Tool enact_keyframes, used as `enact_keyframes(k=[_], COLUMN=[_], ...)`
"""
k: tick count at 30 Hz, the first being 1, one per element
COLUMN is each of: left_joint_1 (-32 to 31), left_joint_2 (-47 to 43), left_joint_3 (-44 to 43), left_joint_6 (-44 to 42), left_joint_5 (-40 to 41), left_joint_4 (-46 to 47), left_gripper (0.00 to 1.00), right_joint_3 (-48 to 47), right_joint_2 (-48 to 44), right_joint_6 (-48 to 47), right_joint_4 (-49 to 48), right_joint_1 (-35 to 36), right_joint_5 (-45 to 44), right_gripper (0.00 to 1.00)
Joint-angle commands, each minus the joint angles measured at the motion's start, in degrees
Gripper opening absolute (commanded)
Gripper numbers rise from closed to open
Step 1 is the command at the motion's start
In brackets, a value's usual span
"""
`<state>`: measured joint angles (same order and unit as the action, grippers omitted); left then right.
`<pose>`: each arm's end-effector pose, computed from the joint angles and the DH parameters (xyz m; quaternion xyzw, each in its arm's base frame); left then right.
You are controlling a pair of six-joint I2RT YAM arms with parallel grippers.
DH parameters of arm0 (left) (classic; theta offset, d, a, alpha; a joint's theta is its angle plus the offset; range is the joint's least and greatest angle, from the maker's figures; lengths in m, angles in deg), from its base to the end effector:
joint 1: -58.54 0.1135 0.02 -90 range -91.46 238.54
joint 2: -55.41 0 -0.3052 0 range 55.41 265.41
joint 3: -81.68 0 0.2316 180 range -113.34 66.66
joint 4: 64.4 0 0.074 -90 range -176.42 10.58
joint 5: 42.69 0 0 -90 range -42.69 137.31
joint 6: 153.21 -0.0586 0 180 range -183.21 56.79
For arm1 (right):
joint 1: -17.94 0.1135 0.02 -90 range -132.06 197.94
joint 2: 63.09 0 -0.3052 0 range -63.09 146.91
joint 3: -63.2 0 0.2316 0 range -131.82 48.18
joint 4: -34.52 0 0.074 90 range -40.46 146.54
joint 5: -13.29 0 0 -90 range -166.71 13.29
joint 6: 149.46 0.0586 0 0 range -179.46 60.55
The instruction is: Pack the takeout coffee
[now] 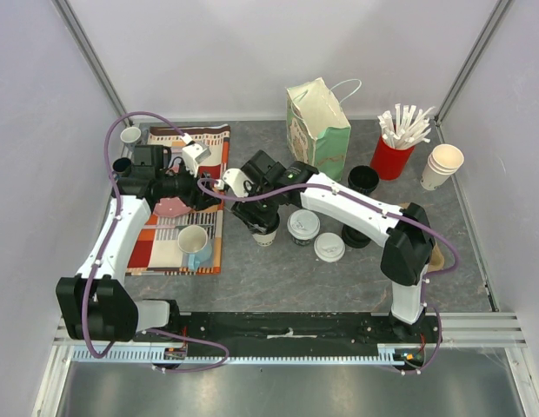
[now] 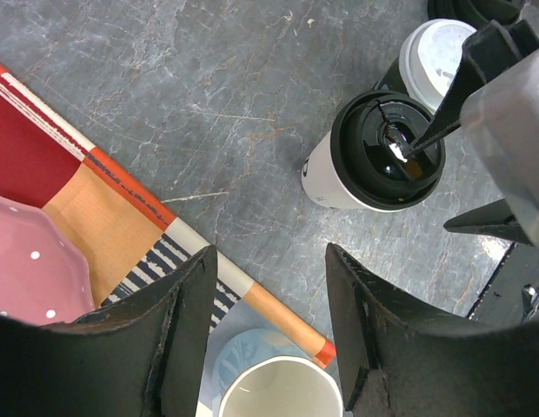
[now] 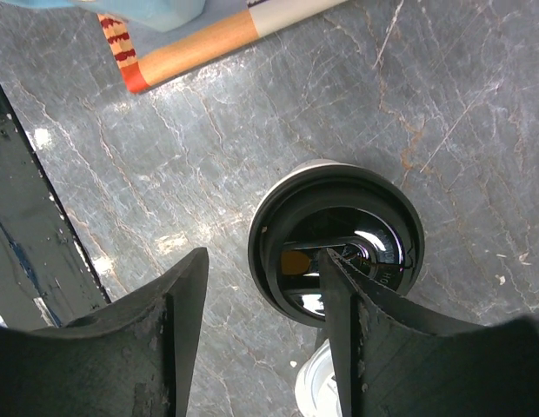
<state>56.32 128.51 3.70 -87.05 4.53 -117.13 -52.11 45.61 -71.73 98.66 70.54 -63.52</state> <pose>0.2388 -0.0491 0.3385 0.3237 0.8169 -0.2715 0.3927 0.2434 0.3404 0.3187 -0.5386 0.7878 0.1993 0.2227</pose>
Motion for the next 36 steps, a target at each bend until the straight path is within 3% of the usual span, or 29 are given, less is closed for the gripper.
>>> enact_keyframes(k=[1, 6, 9, 10, 11, 13, 14, 16, 20, 26, 32, 36], left_joint_1=[0.2, 0.2, -0.1, -0.2, -0.4, -1.9, -3.8, -6.4, -13.6, -19.4, -20.3, -20.3], left_joint_2=[0.6, 0.3, 0.1, 0.2, 0.2, 0.9, 1.2, 2.4, 4.9, 6.8, 7.1, 8.6], left_joint_3=[-2.7, -3.2, -3.7, -3.7, -3.6, -3.6, -3.7, -3.6, -2.7, -4.4, -3.2, 0.2], left_joint_6=[-2.0, -1.4, -0.5, -0.2, 0.4, 1.2, 1.5, 2.6, 4.1, 6.2, 7.5, 6.6], left_joint_5=[-3.2, -4.2, -5.9, -6.6, -8.0, -8.9, -8.3, -7.1, -5.0, -3.1, -3.5, -2.1], left_joint_4=[-0.9, -0.9, -0.9, -0.9, -0.9, -0.9, -0.8, 0.2, 3.0, 6.1, 9.3, 11.5], left_gripper=[0.60, 0.56, 0.42, 0.38, 0.29, 0.20, 0.10, 0.02, 0.02, 0.02, 0.02, 0.02], right_joint_3=[-3.8, -4.4, -4.2, -4.1, -3.3, -1.0, 3.3, 9.2, 18.4, 19.8, 19.8, 25.9], right_joint_2=[-2.8, -3.7, -5.0, -5.4, -6.0, -8.6, -10.8, -13.2, -15.7, -17.0, -18.8, -17.7], right_joint_6=[-0.3, 0.1, 0.6, 0.8, 1.2, 3.6, 5.0, 9.1, 12.4, 13.9, 14.1, 17.0], right_joint_4=[-0.1, 0.1, -0.1, -0.1, -1.0, -5.0, -7.4, -16.0, -22.6, -24.3, -26.9, -33.6], right_joint_1=[-0.1, 0.0, 0.0, -0.3, -0.7, -2.2, -2.9, -4.9, -5.7, -6.4, -6.6, -6.9], right_joint_5=[-0.2, 0.0, -1.4, -1.8, -2.1, -2.6, -2.5, -0.8, -1.8, -1.9, -0.9, 3.9], right_gripper=[0.59, 0.49, 0.28, 0.10, 0.00, 0.00, 0.00, 0.00, 0.00, 0.00, 0.00, 0.00])
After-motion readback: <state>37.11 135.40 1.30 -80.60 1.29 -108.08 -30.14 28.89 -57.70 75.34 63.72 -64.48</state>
